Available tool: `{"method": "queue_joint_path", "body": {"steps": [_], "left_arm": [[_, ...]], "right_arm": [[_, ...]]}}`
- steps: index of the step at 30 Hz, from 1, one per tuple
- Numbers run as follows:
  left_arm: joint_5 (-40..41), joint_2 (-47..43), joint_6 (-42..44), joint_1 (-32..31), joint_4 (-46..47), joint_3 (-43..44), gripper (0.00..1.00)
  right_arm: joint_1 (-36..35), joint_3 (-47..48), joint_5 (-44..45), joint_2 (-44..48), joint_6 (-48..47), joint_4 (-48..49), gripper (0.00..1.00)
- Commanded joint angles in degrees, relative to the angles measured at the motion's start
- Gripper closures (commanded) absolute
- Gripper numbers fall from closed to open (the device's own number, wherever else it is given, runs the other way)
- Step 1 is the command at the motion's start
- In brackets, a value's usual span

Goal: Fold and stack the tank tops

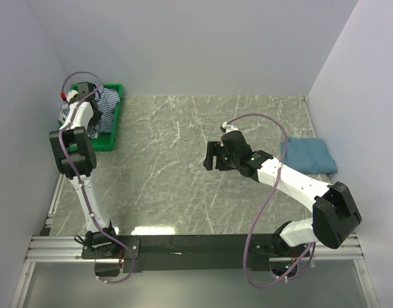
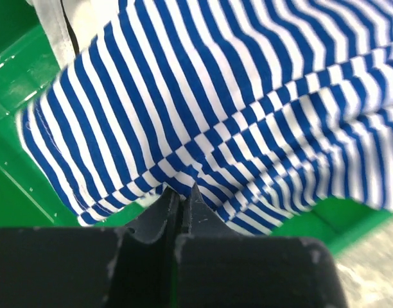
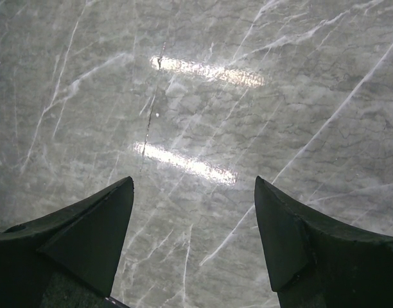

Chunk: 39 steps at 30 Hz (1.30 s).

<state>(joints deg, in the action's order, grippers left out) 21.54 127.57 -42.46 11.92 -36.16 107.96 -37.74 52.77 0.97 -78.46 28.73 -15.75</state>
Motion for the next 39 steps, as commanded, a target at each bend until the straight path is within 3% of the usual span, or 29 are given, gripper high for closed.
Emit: {"method": "queue_joint_path", "body": {"steps": [1, 8, 14, 21, 26, 29, 34, 35, 36, 39], "left_arm": [[-1.59, -6.63, -0.17, -0.23, -0.31, 3.22, 1.00], [-5.27, -11.81, 0.70, -0.23, -1.45, 9.97, 1.00], [-13.53, -13.66, 1.50, -2.16, 0.55, 24.82, 1.00], [-18.38, -20.86, 2.46, -14.79, 17.41, 29.05, 0.99], [-23.36, -21.40, 3.78, -22.37, 22.71, 31.96, 0.99], [-26.62, -23.76, 3.00, -26.94, 25.08, 24.17, 0.99], [-19.80, -34.65, 0.37, -37.66, 32.45, -8.68, 1.00], [-13.95, -39.63, -3.64, -40.63, 34.91, -14.39, 0.99], [-11.54, -42.20, -6.30, -42.06, 37.37, -26.71, 1.00], [-3.72, -49.77, -20.44, -47.40, 37.30, -46.96, 0.99]], "right_arm": [[-0.32, -0.04, 1.14, 2.08, -0.17, 1.60, 0.18], [-0.41, 0.75, 2.10, 1.64, -0.25, 1.33, 0.18], [-0.15, 4.25, 3.24, 1.64, -0.69, -0.24, 0.18], [0.99, 11.20, 5.88, 3.22, -0.87, -3.06, 0.18], [2.14, 12.09, 9.30, 6.90, -0.78, -4.73, 0.18], [3.63, 10.69, 11.68, 9.81, -0.34, -5.78, 0.18], [8.02, 5.17, 12.83, 15.34, 0.62, -6.32, 0.17], [8.38, 4.10, 12.57, 16.22, 0.71, -6.14, 0.17], [8.55, 2.96, 12.39, 17.45, 0.89, -6.31, 0.17], [8.47, -1.35, 10.55, 18.08, 2.03, -6.66, 0.17]]}}
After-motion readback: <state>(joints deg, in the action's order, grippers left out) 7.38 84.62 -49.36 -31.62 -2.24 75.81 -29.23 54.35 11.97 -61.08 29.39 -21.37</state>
